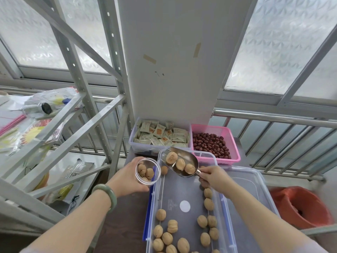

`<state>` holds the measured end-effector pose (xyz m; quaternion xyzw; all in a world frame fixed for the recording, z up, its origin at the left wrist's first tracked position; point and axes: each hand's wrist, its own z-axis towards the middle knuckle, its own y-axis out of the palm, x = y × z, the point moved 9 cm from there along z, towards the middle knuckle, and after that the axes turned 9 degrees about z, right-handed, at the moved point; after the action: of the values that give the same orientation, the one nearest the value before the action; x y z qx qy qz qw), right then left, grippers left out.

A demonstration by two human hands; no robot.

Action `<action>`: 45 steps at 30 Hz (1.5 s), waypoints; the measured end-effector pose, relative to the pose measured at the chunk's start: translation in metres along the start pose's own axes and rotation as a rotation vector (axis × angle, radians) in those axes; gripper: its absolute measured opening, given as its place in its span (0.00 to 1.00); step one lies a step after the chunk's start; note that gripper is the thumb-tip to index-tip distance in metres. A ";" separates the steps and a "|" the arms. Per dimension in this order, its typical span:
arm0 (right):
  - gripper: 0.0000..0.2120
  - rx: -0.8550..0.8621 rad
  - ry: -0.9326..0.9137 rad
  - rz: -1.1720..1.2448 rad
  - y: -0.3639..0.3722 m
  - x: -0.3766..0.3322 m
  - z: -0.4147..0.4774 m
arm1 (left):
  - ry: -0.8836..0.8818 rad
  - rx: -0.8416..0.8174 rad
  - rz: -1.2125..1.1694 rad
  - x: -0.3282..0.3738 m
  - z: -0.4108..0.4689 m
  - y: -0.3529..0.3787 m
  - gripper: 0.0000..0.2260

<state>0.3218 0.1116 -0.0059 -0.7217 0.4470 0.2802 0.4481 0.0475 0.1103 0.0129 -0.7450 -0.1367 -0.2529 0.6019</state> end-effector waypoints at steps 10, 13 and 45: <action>0.10 0.035 -0.125 -0.331 -0.045 -0.083 -0.055 | -0.001 0.024 -0.041 0.003 0.001 -0.009 0.45; 0.10 0.013 -0.165 -0.439 -0.039 -0.100 -0.064 | 0.004 0.040 -0.023 0.008 -0.001 -0.010 0.44; 0.16 0.186 -0.034 -0.865 -0.055 -0.068 -0.053 | 0.008 0.070 -0.123 0.007 -0.022 -0.019 0.36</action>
<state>0.3408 0.1013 0.0942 -0.7942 0.1198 0.0375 0.5946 0.0391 0.0926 0.0353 -0.7127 -0.1886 -0.2871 0.6116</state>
